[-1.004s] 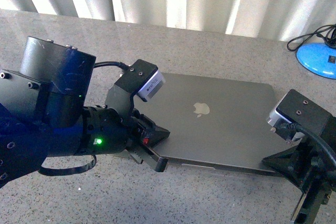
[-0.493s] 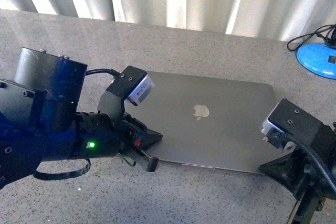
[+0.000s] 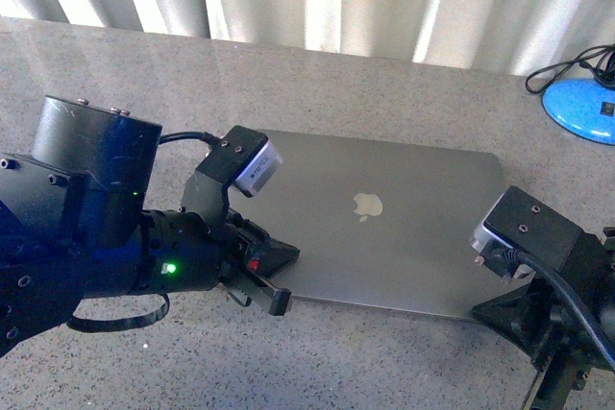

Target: Close laptop

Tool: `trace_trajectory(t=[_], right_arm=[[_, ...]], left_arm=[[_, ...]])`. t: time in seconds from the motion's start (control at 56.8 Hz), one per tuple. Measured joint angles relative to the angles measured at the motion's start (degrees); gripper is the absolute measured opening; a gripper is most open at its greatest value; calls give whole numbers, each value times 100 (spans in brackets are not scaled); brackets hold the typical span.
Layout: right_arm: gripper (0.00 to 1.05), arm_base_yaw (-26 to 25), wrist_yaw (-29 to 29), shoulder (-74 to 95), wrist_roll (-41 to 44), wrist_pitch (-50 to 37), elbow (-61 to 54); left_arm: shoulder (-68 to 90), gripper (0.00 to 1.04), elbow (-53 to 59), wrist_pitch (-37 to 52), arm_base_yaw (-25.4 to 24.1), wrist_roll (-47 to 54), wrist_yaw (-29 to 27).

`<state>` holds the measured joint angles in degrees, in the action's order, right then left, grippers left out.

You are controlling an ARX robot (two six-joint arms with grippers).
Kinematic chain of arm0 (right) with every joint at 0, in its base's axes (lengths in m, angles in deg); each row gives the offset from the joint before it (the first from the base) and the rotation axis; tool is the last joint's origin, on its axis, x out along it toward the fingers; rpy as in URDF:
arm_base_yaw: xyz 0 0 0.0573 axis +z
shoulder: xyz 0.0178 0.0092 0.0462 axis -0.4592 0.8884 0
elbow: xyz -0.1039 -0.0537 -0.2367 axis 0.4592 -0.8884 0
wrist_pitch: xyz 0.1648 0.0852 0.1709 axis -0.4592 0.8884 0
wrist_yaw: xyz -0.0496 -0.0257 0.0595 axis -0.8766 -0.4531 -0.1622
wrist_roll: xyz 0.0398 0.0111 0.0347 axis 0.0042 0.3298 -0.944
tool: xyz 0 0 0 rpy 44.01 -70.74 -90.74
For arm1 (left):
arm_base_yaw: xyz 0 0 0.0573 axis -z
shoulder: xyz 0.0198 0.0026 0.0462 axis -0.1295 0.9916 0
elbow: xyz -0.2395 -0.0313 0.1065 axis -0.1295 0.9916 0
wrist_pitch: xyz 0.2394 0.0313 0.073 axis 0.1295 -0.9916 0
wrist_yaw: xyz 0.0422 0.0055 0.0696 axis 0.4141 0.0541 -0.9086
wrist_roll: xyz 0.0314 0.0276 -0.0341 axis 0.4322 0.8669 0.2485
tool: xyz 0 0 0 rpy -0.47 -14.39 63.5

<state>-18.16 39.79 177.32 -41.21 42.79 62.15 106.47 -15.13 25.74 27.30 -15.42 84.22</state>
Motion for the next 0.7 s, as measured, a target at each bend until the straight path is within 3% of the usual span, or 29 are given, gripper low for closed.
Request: trace_trajectory(t=[0.282, 0.37, 0.458, 0.563, 0.704], right_arm=[[1, 26, 9, -363, -79, -31, -81], [1, -15, -195, -914, -251, -184, -87], [1, -225, -654, -1722, -387, -673, -70], [15, -516, -966, -2544, -479, -1113, -61], [45, -584, -975, -2734, -516, -1123, -66]], left_arm=[[-229, 4, 68, 269, -205, -186, -608], [-640, 4, 203, 769, -483, -496, -1303], [-1272, 4, 313, 1200, -879, -918, -2535], [-1458, 23, 315, 1231, -1049, -1078, -2782], [-1394, 52, 382, 1222, -962, -1117, -2717]])
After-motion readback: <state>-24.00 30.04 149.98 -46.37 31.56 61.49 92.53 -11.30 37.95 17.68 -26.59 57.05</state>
